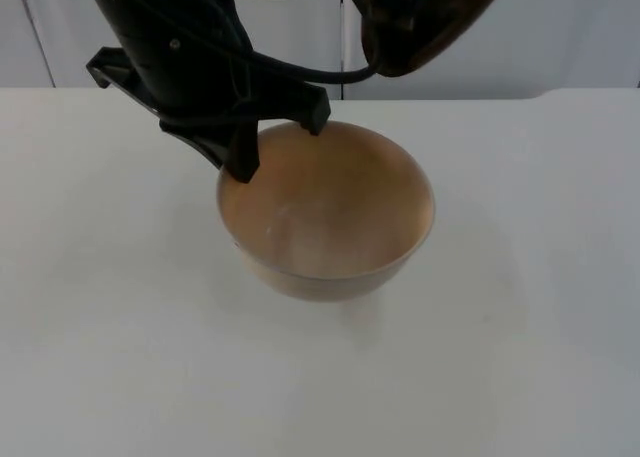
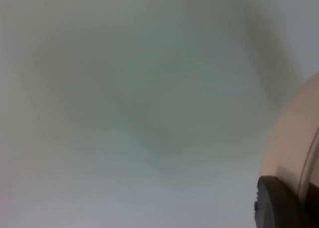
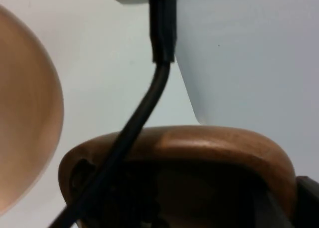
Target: Pick up the bowl with the left hand and pour the coffee beans from the cup into the bowl with the right hand.
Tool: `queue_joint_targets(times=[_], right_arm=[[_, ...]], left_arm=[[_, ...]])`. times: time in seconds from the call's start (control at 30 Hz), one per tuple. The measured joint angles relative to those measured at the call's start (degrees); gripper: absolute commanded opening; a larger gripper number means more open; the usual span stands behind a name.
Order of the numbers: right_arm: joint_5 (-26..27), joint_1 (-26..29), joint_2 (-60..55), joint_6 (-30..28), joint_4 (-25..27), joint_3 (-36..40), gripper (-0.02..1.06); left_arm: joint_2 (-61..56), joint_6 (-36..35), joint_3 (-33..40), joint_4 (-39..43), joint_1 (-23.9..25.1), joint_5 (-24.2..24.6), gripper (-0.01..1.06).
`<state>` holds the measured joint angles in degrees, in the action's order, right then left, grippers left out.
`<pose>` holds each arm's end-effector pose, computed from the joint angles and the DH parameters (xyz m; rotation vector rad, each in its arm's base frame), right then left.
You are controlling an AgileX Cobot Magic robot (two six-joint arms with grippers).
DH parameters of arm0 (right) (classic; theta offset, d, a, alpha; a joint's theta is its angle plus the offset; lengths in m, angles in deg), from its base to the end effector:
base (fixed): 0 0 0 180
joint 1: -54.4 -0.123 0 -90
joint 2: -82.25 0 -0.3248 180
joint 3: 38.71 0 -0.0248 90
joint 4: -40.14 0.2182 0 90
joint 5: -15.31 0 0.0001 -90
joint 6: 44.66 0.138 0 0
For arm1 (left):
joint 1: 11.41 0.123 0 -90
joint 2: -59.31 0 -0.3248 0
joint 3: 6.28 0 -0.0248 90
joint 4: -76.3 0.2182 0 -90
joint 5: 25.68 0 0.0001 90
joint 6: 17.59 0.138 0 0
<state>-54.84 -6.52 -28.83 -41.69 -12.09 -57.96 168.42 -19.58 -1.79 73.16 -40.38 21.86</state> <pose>0.2743 0.2821 0.3629 -1.3016 1.9075 -0.7582 0.3129 -0.1796 0.2348 0.6186 2.7623 -0.1890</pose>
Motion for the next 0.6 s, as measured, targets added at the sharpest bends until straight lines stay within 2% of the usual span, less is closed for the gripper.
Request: queue_joint_targets(times=[0.6], right_arm=[[0.0,-0.02,0.0,0.0,-2.09,0.0,0.0]], left_arm=[[0.0,0.0,0.0,0.0,0.0,-0.03,0.0]])
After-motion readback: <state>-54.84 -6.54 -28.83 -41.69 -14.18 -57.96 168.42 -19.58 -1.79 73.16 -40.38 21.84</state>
